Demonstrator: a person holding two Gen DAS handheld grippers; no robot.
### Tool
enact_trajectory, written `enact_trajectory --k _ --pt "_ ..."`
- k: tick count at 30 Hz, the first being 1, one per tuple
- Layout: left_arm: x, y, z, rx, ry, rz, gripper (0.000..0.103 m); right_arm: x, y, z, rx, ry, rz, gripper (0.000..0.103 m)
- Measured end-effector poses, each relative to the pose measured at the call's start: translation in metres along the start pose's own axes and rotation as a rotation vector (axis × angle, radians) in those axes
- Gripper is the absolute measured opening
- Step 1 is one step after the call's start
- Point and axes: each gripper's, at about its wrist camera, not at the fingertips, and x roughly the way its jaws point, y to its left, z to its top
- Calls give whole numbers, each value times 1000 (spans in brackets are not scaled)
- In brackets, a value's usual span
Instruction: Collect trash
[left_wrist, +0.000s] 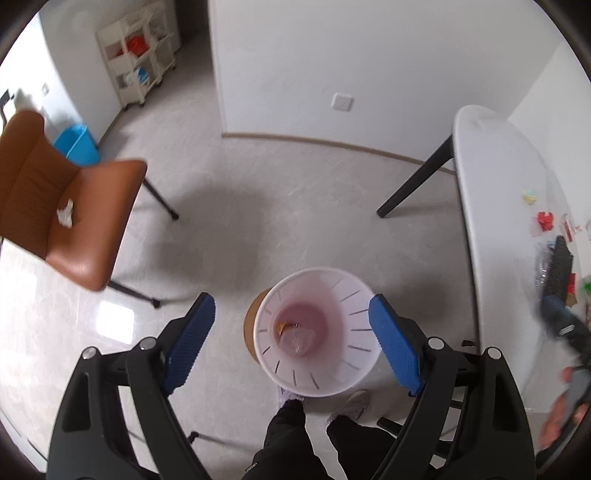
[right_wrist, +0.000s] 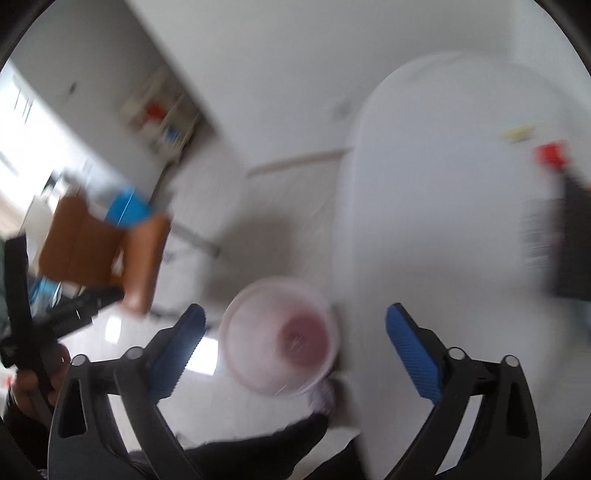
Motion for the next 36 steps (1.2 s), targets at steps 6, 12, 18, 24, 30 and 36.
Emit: enact_trajectory --k 6,12,18,24,30,36 --pt "-30 -51 9 84 -73 -43 87 -92 -65 -7 52 -140 -180 101" --pt "-39 -109 4 168 -95 -81 89 -130 -112 -25 109 -185 -239 101" --pt "-51 -157 -3 255 -115 -88 93 -138 -126 -32 164 -209 -254 101" --pt "-55 -192 -5 299 -114 -110 95 -151 -145 -39 190 -227 -271 101" --pt "-57 -234 -13 364 -113 -144 95 -165 -170 -50 233 -240 -292 101" --pt "-55 -286 -21 442 -91 -212 95 -181 -201 -65 286 -250 -332 101"
